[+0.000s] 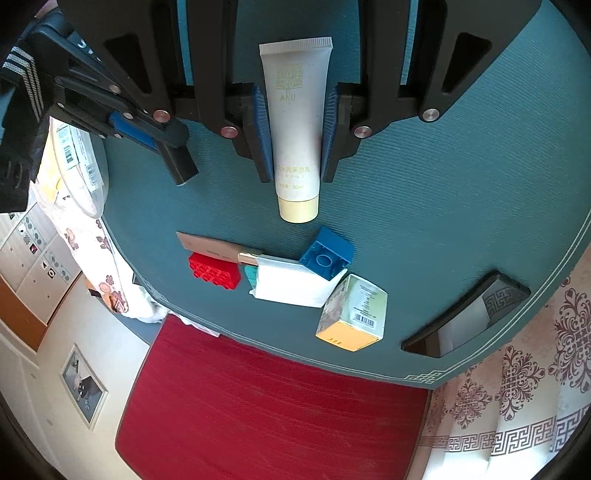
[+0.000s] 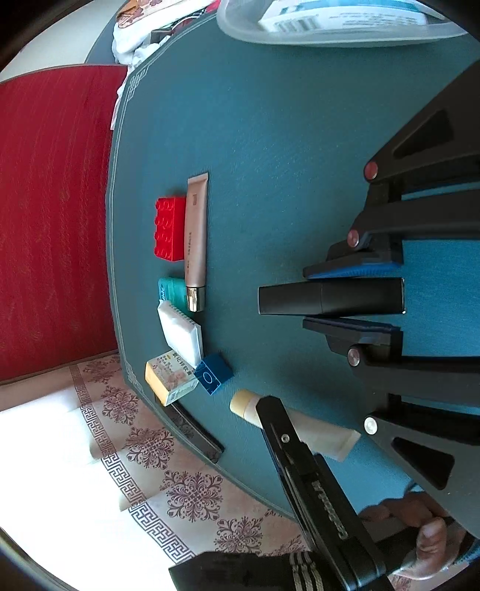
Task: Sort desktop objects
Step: 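Carry the white tube and black case over the clear bowl with both grippers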
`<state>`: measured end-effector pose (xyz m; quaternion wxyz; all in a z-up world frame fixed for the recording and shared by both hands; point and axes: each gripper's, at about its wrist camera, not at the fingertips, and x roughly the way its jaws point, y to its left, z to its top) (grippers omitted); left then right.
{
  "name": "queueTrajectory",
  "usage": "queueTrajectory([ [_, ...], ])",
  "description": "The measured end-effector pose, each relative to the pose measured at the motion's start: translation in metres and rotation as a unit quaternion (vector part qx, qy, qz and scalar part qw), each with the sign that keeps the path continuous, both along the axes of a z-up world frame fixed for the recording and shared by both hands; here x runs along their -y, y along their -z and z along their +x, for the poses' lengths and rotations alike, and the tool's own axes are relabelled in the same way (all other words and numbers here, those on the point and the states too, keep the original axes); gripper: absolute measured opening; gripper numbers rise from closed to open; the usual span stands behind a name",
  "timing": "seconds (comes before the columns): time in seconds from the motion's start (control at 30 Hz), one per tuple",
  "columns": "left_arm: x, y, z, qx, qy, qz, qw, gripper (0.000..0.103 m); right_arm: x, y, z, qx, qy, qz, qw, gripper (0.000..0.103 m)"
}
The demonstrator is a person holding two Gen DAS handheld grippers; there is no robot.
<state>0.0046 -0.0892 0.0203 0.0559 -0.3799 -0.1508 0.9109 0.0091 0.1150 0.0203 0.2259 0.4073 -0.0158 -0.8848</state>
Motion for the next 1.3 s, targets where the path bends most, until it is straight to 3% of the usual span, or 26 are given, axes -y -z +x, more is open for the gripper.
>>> queueTrajectory([
  [0.23, -0.009, -0.001, 0.001, 0.000, -0.003, -0.017, 0.9999, 0.028, -0.012, -0.010, 0.016, -0.010, 0.007, -0.006, 1.000, 0.022],
  [0.5, -0.023, -0.005, 0.008, -0.009, -0.007, -0.061, 0.9981, 0.028, -0.030, -0.018, 0.030, -0.019, 0.025, -0.009, 0.999, 0.022],
  [1.3, -0.078, -0.027, 0.035, -0.033, 0.022, -0.111, 0.9930, 0.028, -0.084, -0.037, 0.060, -0.041, 0.058, -0.036, 0.997, 0.022],
])
